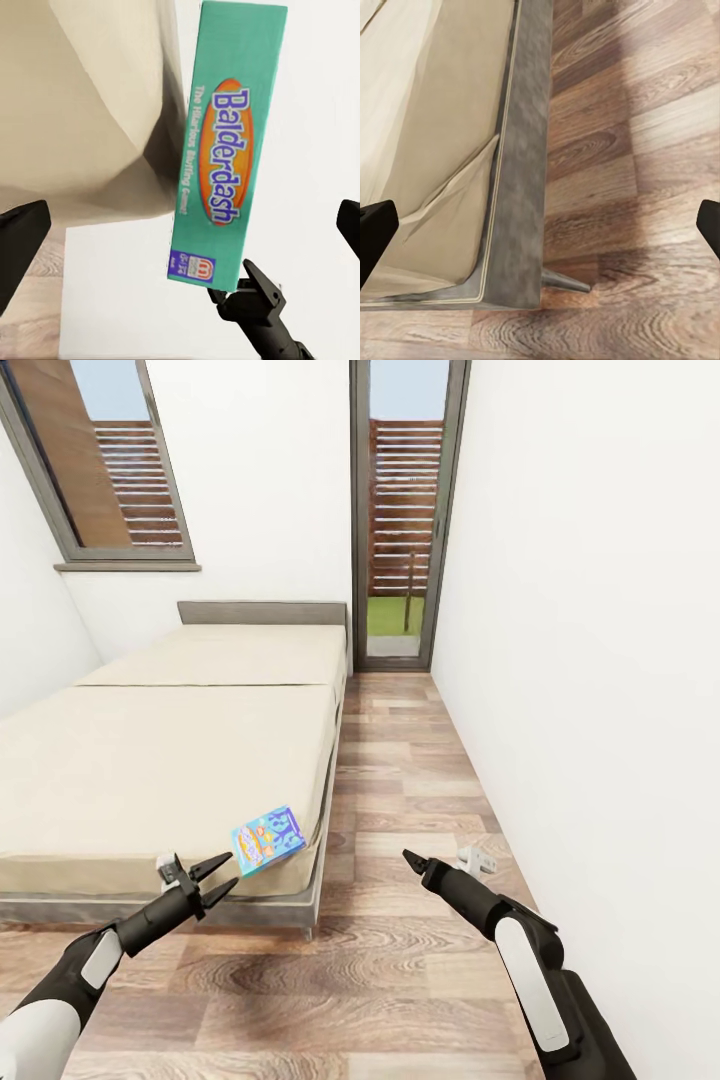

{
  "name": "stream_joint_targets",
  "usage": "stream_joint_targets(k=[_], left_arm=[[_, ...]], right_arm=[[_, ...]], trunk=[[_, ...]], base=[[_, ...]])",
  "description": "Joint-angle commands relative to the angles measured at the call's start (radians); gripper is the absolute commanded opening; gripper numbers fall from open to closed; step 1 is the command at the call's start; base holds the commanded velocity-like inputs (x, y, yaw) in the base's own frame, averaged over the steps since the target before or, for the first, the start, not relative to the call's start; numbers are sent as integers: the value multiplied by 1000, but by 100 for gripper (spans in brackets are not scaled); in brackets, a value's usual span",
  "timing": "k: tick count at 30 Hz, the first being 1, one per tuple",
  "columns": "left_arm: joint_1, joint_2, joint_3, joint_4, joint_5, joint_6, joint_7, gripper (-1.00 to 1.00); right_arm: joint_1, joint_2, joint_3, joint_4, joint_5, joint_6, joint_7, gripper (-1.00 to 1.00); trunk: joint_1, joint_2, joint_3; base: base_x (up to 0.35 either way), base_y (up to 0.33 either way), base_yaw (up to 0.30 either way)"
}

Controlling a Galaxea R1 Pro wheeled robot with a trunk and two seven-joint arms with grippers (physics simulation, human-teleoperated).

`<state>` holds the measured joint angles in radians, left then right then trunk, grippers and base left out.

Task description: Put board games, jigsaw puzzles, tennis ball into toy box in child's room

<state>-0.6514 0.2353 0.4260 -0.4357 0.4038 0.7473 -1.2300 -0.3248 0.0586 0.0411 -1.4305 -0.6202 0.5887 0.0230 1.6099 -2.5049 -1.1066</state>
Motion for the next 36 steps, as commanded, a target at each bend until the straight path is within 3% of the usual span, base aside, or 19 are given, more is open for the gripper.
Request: stream_joint_targets(k=[1, 36], left_arm=[[-2, -1, 5, 0, 12, -3, 0, 100], [-1, -4, 5, 0, 12, -6, 1, 100]], right_arm=[[0, 0, -1, -1, 0, 4, 3, 100], [0, 0, 0, -1, 0, 5, 6, 100]], trunk=[[0, 0, -1], [0, 0, -1]], base=[[50, 0, 0], [6, -33, 0]])
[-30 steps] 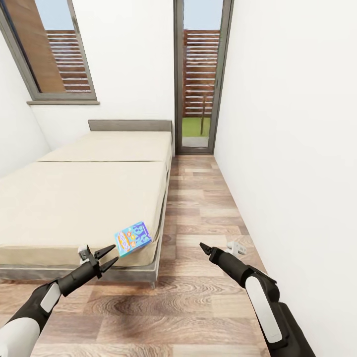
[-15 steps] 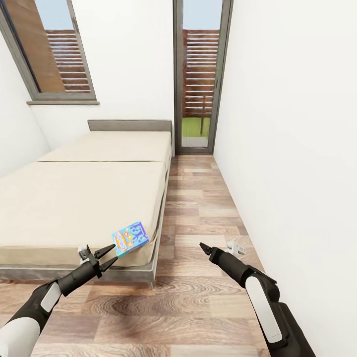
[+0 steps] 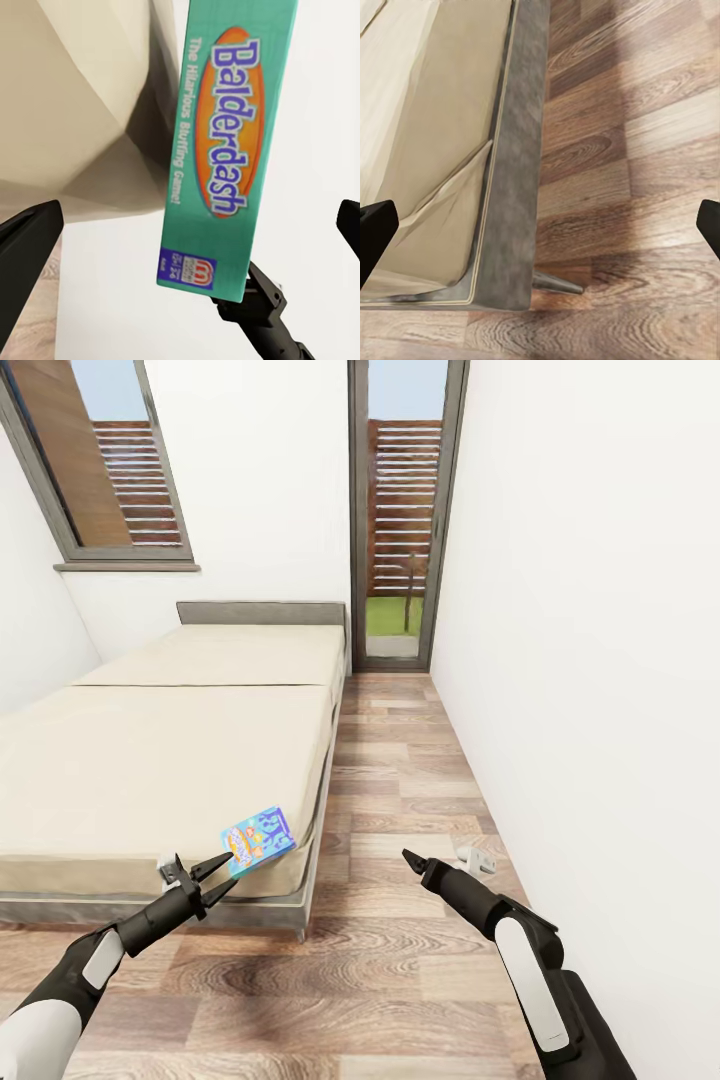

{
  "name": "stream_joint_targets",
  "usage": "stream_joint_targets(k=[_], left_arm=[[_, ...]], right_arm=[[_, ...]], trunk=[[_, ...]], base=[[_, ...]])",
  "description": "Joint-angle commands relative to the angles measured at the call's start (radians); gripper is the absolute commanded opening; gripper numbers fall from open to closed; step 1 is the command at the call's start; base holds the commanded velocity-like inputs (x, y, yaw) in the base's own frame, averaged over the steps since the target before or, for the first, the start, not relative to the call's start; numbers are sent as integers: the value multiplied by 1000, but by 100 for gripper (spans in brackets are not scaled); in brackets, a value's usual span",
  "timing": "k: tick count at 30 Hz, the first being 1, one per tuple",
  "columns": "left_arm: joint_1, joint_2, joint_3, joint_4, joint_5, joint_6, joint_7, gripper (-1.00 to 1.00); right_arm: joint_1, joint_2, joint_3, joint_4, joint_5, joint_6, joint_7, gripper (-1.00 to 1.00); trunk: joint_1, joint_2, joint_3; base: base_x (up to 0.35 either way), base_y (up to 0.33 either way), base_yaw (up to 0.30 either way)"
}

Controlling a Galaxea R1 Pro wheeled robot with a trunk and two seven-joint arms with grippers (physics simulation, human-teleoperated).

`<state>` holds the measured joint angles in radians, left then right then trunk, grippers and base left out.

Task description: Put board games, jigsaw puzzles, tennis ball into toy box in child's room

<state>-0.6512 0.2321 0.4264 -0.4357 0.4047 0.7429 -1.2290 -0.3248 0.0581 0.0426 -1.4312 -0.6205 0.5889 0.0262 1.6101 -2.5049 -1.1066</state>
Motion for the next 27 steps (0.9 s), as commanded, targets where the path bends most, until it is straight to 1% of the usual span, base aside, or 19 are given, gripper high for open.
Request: stream_joint_targets(k=[1, 9, 18, 27], left_arm=[[-1, -1, 5, 0, 11, -2, 0, 100], [-1, 0, 5, 0, 11, -1, 0, 100], [-1, 1, 5, 0, 11, -1, 0, 100], [-1, 1, 5, 0, 11, 0, 0, 100]], right_arm=[[0, 1, -1, -1, 0, 5, 3, 100], [0, 1, 0, 0, 1, 4, 4, 100], [0, 0, 13, 0, 1, 3, 3, 100], [0, 0, 16, 0, 1, 3, 3, 100]], trunk=[[0, 0, -1], [0, 0, -1], [0, 0, -1], [0, 0, -1]], base=[[0, -21, 0], [0, -8, 0], [0, -1, 0], [0, 0, 0]])
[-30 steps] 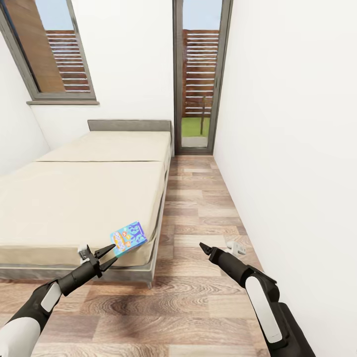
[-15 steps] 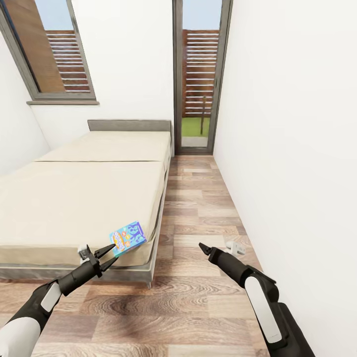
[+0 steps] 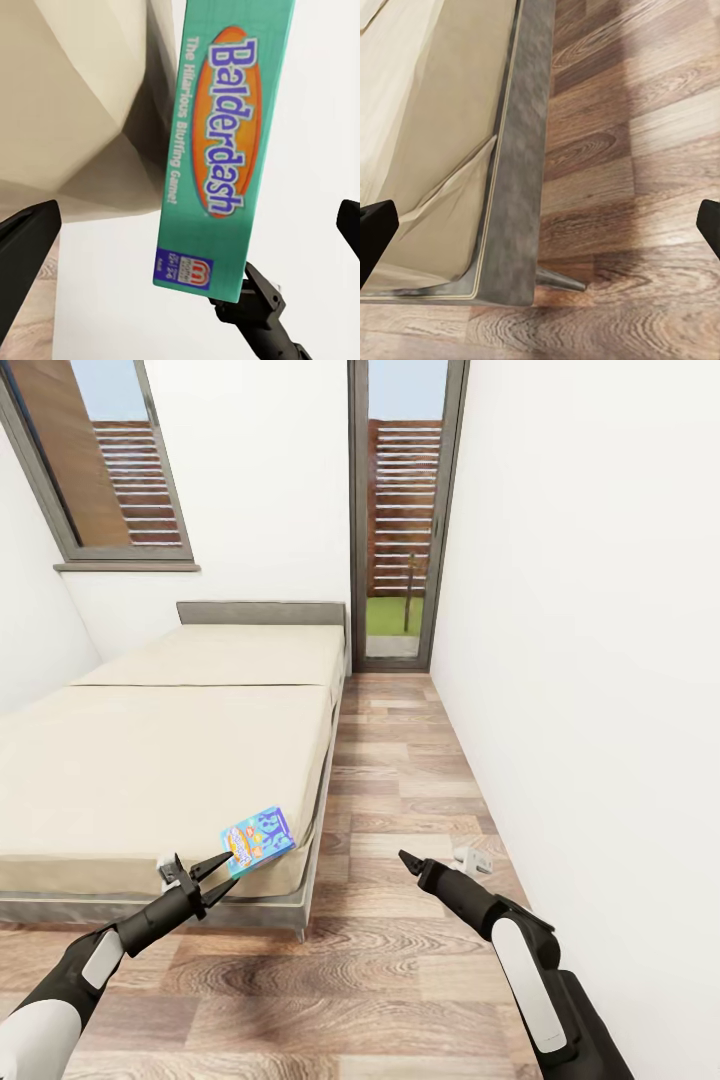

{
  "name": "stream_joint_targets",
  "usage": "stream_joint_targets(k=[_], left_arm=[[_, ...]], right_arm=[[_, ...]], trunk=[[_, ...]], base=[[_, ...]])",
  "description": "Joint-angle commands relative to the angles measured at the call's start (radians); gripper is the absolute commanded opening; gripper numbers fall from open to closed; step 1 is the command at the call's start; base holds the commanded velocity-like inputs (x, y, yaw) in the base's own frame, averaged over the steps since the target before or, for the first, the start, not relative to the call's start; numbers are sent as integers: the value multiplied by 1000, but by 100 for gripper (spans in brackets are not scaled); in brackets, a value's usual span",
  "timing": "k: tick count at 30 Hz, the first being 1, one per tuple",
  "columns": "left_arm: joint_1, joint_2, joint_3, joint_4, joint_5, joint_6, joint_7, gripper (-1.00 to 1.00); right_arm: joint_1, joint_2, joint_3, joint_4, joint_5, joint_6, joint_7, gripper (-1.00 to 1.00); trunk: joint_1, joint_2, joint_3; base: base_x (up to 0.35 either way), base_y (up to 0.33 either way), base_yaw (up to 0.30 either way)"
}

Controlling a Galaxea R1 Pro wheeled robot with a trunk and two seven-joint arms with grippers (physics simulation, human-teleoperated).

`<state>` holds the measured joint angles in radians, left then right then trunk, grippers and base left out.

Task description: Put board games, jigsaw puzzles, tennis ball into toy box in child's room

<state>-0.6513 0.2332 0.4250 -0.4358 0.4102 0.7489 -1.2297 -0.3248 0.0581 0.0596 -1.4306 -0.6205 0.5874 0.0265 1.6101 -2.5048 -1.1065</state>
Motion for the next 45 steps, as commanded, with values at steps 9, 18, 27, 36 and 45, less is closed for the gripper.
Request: stream_joint_targets(k=[9, 18, 27, 36, 45], left_arm=[[-1, 0, 6, 0, 6, -6, 1, 100], [-1, 1, 6, 0, 6, -6, 0, 100], [-1, 2, 6, 0, 6, -6, 0, 100], [-1, 1, 6, 0, 6, -6, 0, 100], [-1, 0, 6, 0, 6, -6, 0, 100]], right_arm=[[0, 1, 0, -1, 1, 5, 3, 100], [0, 1, 0, -1, 1, 5, 3, 100], [0, 0, 0, -1, 1, 5, 3, 100], [0, 0, 0, -1, 1, 5, 4, 100], [0, 0, 0, -1, 1, 5, 4, 100]], trunk=[[0, 0, -1], [0, 0, -1], [0, 0, -1], [0, 0, -1], [0, 0, -1]], base=[[0, -19, 0], [0, -9, 0], [0, -1, 0], [-26, -24, 0], [-91, -86, 0]])
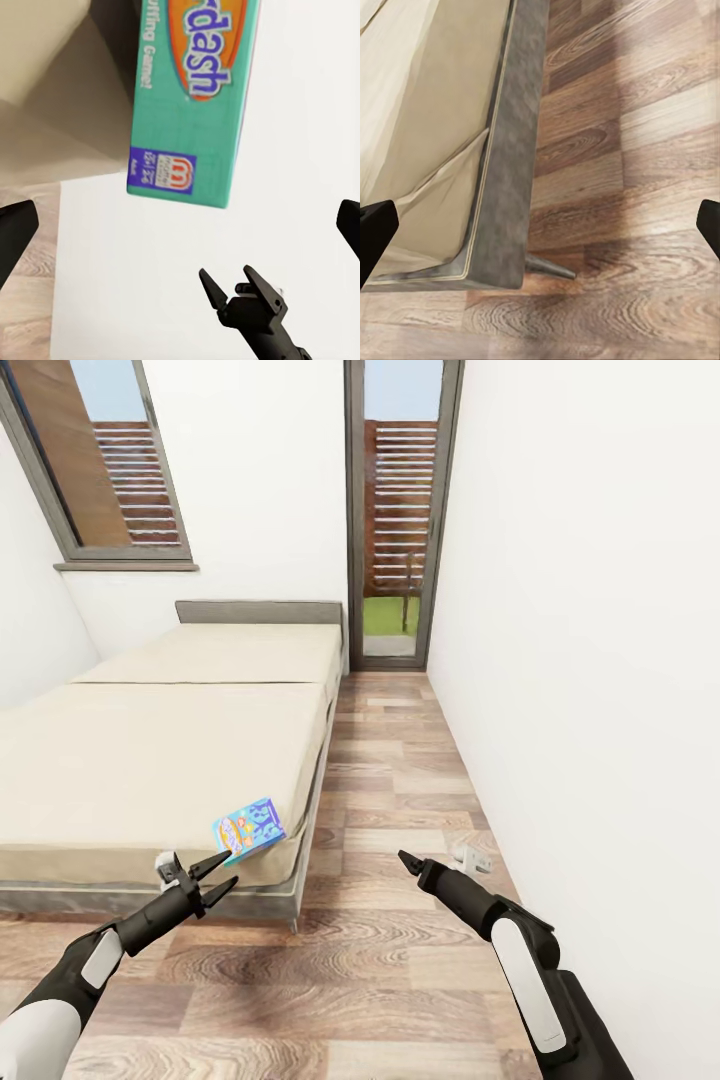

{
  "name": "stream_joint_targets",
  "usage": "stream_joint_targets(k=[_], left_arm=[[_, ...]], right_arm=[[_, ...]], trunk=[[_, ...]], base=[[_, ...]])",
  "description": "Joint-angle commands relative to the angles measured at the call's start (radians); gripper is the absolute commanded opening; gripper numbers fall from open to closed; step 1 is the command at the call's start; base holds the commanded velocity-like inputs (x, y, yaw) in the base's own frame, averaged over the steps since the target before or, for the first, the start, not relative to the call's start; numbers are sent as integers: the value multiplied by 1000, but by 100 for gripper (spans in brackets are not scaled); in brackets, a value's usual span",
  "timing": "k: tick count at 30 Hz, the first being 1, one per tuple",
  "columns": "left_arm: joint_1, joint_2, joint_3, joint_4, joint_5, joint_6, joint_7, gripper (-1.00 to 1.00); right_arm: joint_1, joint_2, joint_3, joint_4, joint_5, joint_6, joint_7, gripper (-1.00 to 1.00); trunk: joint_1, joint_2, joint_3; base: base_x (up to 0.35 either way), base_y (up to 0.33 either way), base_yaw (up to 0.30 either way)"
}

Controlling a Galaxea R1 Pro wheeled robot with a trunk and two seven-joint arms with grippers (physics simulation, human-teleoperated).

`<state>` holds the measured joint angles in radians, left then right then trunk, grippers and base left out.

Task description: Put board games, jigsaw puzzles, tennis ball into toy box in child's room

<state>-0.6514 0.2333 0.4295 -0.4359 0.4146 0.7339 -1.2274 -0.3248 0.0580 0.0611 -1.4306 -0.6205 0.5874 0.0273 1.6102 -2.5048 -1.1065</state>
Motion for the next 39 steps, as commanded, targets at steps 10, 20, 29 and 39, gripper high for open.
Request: stream_joint_targets(k=[10, 20, 29, 39], left_arm=[[-1, 0, 2, 0, 1, 9, -3, 100], [-1, 0, 2, 0, 1, 9, -2, 100], [-1, 0, 2, 0, 1, 9, -3, 100], [-1, 0, 2, 0, 1, 7, -3, 100]], right_arm=[[0, 2, -1, -1, 2, 5, 3, 100], [0, 2, -1, -1, 4, 5, 3, 100], [0, 2, -1, -1, 4, 5, 3, 100], [0, 2, -1, -1, 4, 5, 3, 100]], trunk=[[0, 0, -1], [0, 0, -1], [0, 0, -1], [0, 0, -1]], base=[[-12, -12, 0], [-1, -1, 0], [28, 0, 0], [80, 0, 0]])
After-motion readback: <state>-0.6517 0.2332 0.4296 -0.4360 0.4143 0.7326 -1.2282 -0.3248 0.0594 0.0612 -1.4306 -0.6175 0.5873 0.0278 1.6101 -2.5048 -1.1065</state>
